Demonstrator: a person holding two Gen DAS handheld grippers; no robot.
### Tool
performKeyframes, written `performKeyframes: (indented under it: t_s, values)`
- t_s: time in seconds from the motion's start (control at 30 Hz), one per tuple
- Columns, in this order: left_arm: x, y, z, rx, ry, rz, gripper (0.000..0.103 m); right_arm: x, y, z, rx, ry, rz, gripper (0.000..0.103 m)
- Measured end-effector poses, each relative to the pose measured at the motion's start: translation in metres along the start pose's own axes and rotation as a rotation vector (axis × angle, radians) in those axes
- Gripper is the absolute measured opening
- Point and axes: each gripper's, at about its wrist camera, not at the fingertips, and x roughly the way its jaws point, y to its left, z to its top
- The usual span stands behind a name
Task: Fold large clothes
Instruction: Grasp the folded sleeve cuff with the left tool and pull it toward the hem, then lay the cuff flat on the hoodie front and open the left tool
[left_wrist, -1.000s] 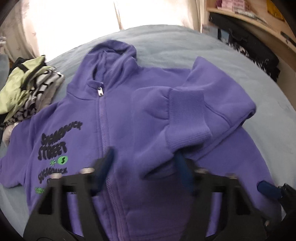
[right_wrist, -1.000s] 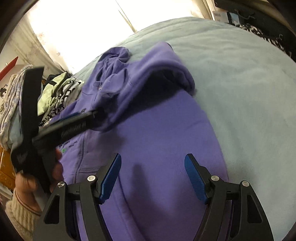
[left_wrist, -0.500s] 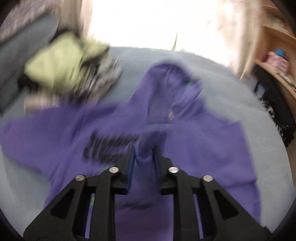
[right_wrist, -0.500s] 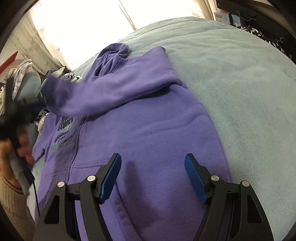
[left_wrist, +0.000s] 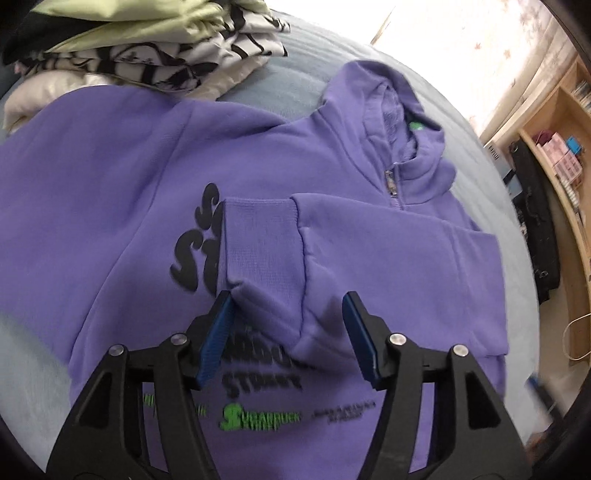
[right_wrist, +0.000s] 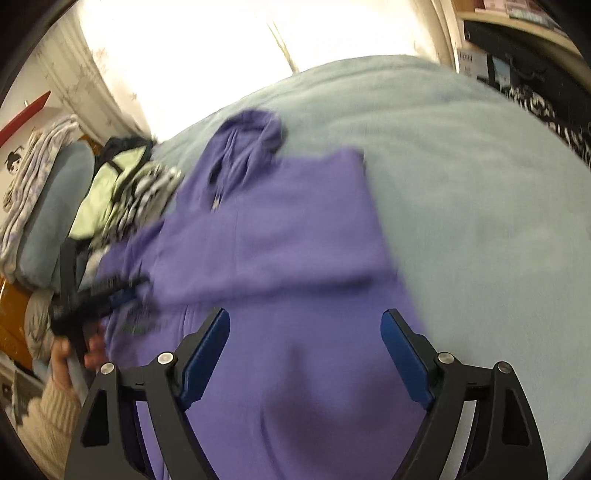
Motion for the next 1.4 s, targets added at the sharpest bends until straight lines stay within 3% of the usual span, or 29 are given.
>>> performKeyframes:
  t_s: [0.1, 0.17, 0.23, 0.3, 0.33, 0.37, 0.4, 0.43, 0.47, 0.57, 0.6, 0.67, 0.77, 0.83, 0.9, 0.97, 1.03, 1.13, 1.17, 1.2, 1.27, 1.4]
  values:
    - [0.007, 0.0, 0.007, 0.016, -0.021, 0.026, 0.057, 0.041, -0.011, 0.047, 0.014, 0.026, -0.023, 0.085]
    - [0.008, -0.003, 0.013, 0.026, -0.03, 0.039, 0.046, 0.068, -0.019, 0.072, 0.026, 0.045, -0.06, 0.085]
    - [0.009, -0.008, 0.019, 0.058, -0.044, 0.06, 0.022, 0.094, -0.029, 0.091, 0.048, 0.056, -0.085, 0.085]
    - [0.011, -0.012, 0.029, 0.085, -0.057, 0.085, 0.01, 0.121, -0.044, 0.109, 0.111, 0.077, -0.105, 0.081]
    - [0.011, -0.015, 0.033, 0.099, -0.066, 0.092, 0.01, 0.131, -0.051, 0.113, 0.144, 0.088, -0.1, 0.079]
    - [0.01, -0.018, 0.035, 0.109, -0.072, 0.092, 0.009, 0.142, -0.06, 0.117, 0.189, 0.113, -0.081, 0.071]
    - [0.009, -0.021, 0.038, 0.119, -0.084, 0.098, 0.009, 0.152, -0.067, 0.12, 0.224, 0.136, -0.054, 0.053]
    - [0.006, -0.027, 0.042, 0.134, -0.103, 0.101, 0.009, 0.159, -0.07, 0.122, 0.234, 0.155, -0.027, 0.043]
    - [0.004, -0.028, 0.043, 0.144, -0.114, 0.099, 0.008, 0.162, -0.071, 0.125, 0.233, 0.162, 0.008, 0.019]
    - [-0.007, -0.039, 0.048, 0.189, -0.187, 0.103, 0.008, 0.139, -0.068, 0.127, 0.214, 0.01, -0.009, 0.014]
    - [-0.009, -0.04, 0.048, 0.194, -0.206, 0.101, 0.008, 0.134, -0.07, 0.125, 0.225, -0.028, -0.021, 0.013]
    - [-0.005, -0.038, 0.047, 0.197, -0.223, 0.115, 0.008, 0.144, -0.078, 0.119, 0.25, 0.017, -0.085, 0.013]
    - [0.012, -0.025, 0.039, 0.191, -0.161, 0.143, 0.008, 0.147, -0.087, 0.117, 0.282, 0.054, -0.057, 0.015]
    - [0.015, -0.017, 0.032, 0.2, -0.128, 0.142, 0.009, 0.139, -0.088, 0.122, 0.293, 0.084, -0.035, 0.03]
    - [0.013, -0.008, 0.028, 0.191, -0.108, 0.118, 0.012, 0.132, -0.088, 0.118, 0.278, 0.092, 0.012, 0.056]
    - [0.008, 0.005, 0.028, 0.143, -0.08, 0.068, 0.02, 0.123, -0.086, 0.103, 0.233, 0.103, 0.032, 0.063]
    - [0.006, 0.018, 0.029, 0.083, -0.073, 0.045, 0.039, 0.113, -0.081, 0.091, 0.186, 0.123, 0.034, 0.063]
    - [0.01, 0.025, 0.029, 0.039, -0.068, 0.04, 0.04, 0.106, -0.076, 0.067, 0.132, 0.144, 0.035, 0.063]
    - [0.012, 0.022, 0.027, 0.048, -0.068, 0.058, 0.04, 0.105, -0.072, 0.058, 0.085, 0.137, -0.012, 0.056]
    - [0.015, 0.02, 0.026, 0.066, -0.07, 0.079, 0.038, 0.102, -0.069, 0.048, 0.04, 0.125, -0.064, 0.044]
    - [0.022, 0.004, 0.018, 0.177, -0.081, 0.213, 0.027, 0.098, -0.071, 0.038, 0.04, 0.114, -0.073, 0.044]
    - [0.014, -0.014, 0.007, 0.29, -0.107, 0.339, 0.026, 0.077, -0.067, 0.036, 0.043, 0.097, -0.143, 0.044]
